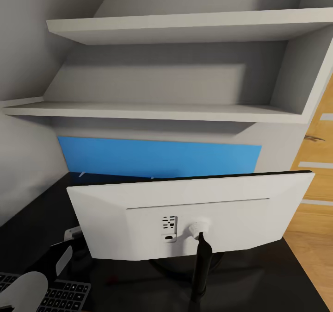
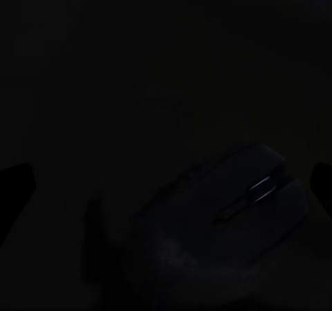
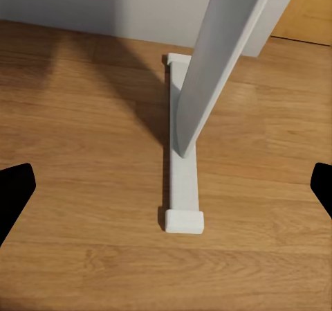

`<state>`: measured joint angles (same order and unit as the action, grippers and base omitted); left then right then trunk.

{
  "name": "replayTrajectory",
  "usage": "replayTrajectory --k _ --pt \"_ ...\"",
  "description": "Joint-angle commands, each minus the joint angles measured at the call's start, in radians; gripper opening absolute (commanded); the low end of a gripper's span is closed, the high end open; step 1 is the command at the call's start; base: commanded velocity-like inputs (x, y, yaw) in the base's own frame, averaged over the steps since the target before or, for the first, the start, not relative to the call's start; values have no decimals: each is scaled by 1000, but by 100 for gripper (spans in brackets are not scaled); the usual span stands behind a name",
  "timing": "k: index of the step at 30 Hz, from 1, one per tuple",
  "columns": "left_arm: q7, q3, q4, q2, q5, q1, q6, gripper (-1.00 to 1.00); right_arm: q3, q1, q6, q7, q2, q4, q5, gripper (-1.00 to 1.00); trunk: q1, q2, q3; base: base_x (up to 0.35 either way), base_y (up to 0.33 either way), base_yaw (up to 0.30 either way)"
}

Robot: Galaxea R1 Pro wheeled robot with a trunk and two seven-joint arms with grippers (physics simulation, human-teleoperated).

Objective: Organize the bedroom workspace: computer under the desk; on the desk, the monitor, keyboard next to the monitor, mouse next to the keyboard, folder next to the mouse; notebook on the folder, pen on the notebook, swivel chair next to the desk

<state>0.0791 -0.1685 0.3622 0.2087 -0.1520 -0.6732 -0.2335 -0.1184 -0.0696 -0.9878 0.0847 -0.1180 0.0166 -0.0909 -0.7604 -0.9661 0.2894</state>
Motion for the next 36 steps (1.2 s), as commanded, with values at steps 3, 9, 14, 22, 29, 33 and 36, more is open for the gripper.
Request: replayTrajectory --k 3,9,14,22,29,33,36 --pt "4 0 1 -1 -11 0 -6 100 -4 -1 -3 7 0 2 -10 100 0 -1 1 0 0 0" --pt "4 0 0 -1 -11 0 -5 100 -4 -1 -3 7 0 2 -10 100 0 -1 1 0 0 0" --pt "4 0 0 0 -11 0 -4 100 -4 -1 -3 6 0 2 -10 100 0 -1 1 0 0 0" --pt "4 0 0 -1 -11 0 -3 100 -4 -1 -3 6 1 2 -10 100 0 -1 1 0 0 0" --pt "4 0 0 -2 -11 0 -1 100 -4 -1 -3 6 1 2 -10 100 0 -1 1 0 0 0" --pt "4 0 0 -15 -11 0 -1 100 -4 -1 -3 6 1 2 -10 100 0 -1 1 0 0 0" --pt "4 0 0 -20 -11 0 0 100 -4 -1 -2 5 1 2 -10 100 0 -1 1 0 0 0"
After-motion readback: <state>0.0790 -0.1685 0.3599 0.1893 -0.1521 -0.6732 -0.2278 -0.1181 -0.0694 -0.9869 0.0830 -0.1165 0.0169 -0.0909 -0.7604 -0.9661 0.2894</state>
